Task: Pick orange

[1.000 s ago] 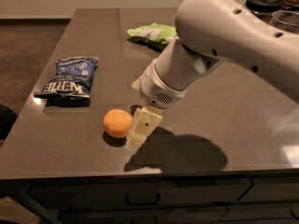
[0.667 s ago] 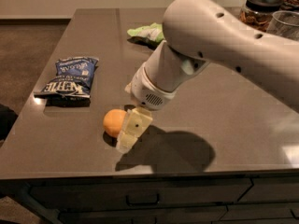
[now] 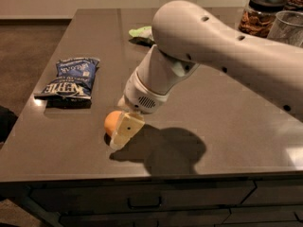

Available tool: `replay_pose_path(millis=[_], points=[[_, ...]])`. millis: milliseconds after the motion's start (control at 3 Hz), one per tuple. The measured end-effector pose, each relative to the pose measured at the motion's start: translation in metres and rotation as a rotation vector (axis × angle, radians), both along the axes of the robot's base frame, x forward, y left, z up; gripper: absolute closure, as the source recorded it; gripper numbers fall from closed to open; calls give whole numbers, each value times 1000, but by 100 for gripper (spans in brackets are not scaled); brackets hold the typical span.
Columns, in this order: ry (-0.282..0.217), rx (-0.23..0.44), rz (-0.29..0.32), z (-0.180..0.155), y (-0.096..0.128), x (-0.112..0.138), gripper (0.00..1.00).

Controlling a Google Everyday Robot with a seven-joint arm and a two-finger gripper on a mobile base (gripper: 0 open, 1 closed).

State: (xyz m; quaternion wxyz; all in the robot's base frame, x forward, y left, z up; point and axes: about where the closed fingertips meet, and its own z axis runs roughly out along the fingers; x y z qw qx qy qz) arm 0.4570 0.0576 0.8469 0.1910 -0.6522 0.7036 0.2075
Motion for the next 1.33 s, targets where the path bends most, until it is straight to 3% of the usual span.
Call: replay_pose_path(millis=[667,1000,1333], points=[[39,74,-43,19,-12,10,70],[41,155,-81,60,-25,24,99],[33,197,-86,86,-32,27,100]])
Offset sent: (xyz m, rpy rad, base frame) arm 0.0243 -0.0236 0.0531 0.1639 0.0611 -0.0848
